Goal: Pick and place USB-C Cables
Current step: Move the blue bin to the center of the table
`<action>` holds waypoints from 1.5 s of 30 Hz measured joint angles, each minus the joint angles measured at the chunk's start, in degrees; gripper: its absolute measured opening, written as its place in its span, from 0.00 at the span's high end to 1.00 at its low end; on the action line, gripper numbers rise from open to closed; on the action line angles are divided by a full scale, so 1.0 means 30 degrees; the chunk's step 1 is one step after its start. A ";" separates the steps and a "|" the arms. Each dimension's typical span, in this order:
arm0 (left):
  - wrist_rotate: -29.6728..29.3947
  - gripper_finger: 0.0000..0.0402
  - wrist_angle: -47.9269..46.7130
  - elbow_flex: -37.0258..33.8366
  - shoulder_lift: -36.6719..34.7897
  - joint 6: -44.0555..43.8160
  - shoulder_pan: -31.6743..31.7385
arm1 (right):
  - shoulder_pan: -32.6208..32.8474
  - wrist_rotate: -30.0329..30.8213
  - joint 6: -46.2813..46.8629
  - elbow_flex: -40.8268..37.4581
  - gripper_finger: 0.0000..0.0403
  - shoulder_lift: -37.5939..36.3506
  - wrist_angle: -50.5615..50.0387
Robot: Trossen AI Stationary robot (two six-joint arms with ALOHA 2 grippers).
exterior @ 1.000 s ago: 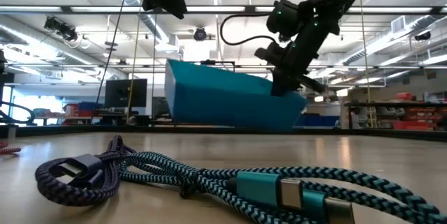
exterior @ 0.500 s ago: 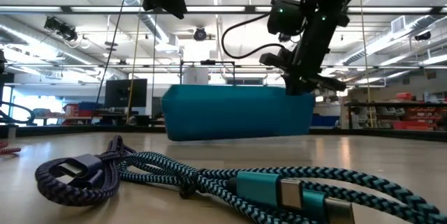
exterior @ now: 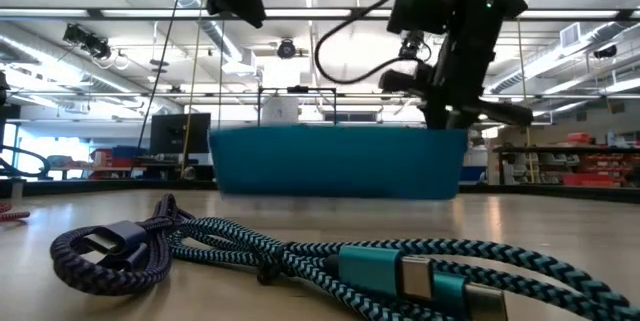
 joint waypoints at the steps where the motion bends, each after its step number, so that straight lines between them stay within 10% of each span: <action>1: -0.0001 0.73 -0.0043 -0.0007 0.0000 0.0000 0.0000 | 0.0162 -0.0211 0.0129 0.0000 0.99 0.0282 -0.0014; 22: 0.0007 0.73 -0.0168 -0.0007 0.0006 -0.0068 -0.0015 | -0.0687 -0.1048 -0.2580 -0.0044 0.99 0.1792 0.2061; 33: 0.0007 0.73 -0.0147 -0.0007 0.0000 -0.0087 -0.0015 | -0.0682 -0.1245 -0.3297 -0.0007 0.74 0.1755 0.3699; 45: 0.0012 0.73 -0.0195 -0.0007 0.0000 -0.0073 -0.0015 | -0.1441 -0.0931 -0.5149 -0.0007 0.70 -0.0954 0.3651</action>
